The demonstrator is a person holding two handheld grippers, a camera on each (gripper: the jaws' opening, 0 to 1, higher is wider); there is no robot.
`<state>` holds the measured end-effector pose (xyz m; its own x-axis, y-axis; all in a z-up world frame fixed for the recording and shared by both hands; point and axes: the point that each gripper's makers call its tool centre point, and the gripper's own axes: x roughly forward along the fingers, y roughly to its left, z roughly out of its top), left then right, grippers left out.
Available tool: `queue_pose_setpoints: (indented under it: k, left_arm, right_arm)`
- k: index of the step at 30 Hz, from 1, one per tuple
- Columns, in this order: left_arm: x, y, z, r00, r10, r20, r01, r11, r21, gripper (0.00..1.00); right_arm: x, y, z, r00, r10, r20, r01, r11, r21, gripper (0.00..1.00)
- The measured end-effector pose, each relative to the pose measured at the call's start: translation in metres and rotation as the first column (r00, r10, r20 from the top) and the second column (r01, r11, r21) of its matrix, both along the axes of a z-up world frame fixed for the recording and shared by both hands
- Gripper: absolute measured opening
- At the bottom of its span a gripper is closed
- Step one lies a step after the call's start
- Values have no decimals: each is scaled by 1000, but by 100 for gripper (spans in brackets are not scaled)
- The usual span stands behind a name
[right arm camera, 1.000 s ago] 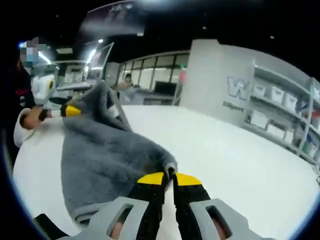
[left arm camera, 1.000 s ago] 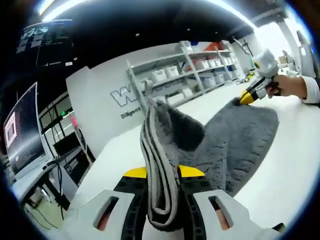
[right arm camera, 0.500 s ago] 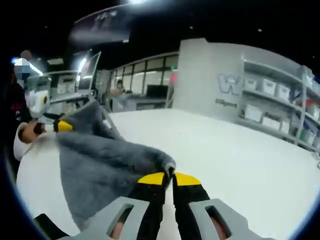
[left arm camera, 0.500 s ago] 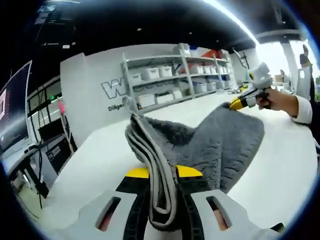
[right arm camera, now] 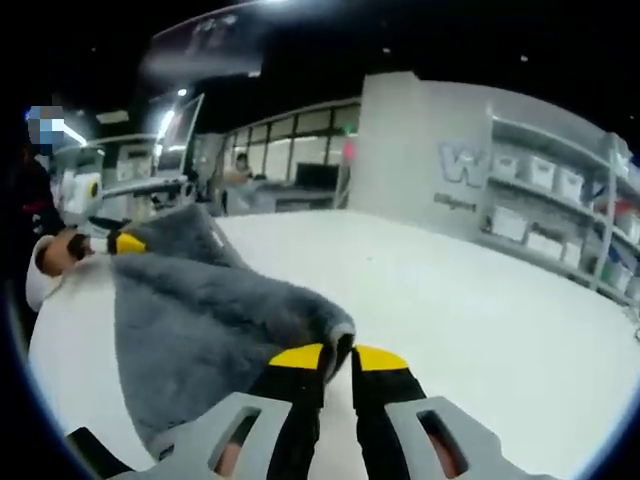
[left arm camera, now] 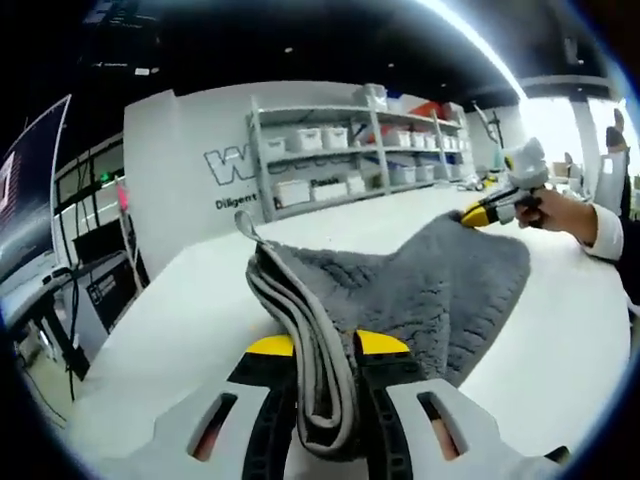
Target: Open the folded towel by lifting each exposed corner and separating the folded layers until the towel lies flat within the target outline without major curled edges
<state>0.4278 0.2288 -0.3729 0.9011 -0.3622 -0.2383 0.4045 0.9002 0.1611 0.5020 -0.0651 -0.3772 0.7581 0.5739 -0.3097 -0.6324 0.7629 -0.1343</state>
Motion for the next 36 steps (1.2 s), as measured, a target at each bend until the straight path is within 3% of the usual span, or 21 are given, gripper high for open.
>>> queue_pose_setpoints:
  k: [7,12,18,21,24,25,28,29,32,36]
  left_arm:
    - [3,12,1,999,45,14,-45,999,30,28]
    - [4,37,15,985,135,107,-145,985,91,27]
    - [-1,24,20,991,69,119,-74,997,39,24]
    - [-4,9,20,992,1,124,-7,999,43,17]
    - [-5,3,15,996,-21,90,20,1000,15,14]
    - [-5,2,13,996,-27,83,25,1000,16,12]
    - [-7,-9,-7,997,-78,-14,78,997,17,10]
    - [-8,-10,-13,995,-84,-46,85,996,27,10]
    - [-5,-8,-18,996,-67,-53,70,996,50,10]
    - [-4,-6,-21,995,-59,-75,61,998,27,9]
  right_arm:
    - [0,2,-3,1000,16,17,-15,999,-46,10]
    - [1,-2,14,996,-1,92,3,1000,-20,12]
    - [-3,0,30,991,16,131,-22,999,45,10]
    - [-10,9,29,992,64,108,-71,996,59,0]
    - [-16,20,25,991,110,73,-115,991,75,0]
    - [-19,24,18,990,134,36,-136,989,63,0]
    - [-23,30,5,987,161,-2,-161,986,32,0]
    - [-24,31,1,986,166,-18,-166,986,23,0]
    - [-26,31,-17,982,167,-84,-171,984,-40,0]
    - [-26,30,-25,981,164,-100,-170,984,-59,0]
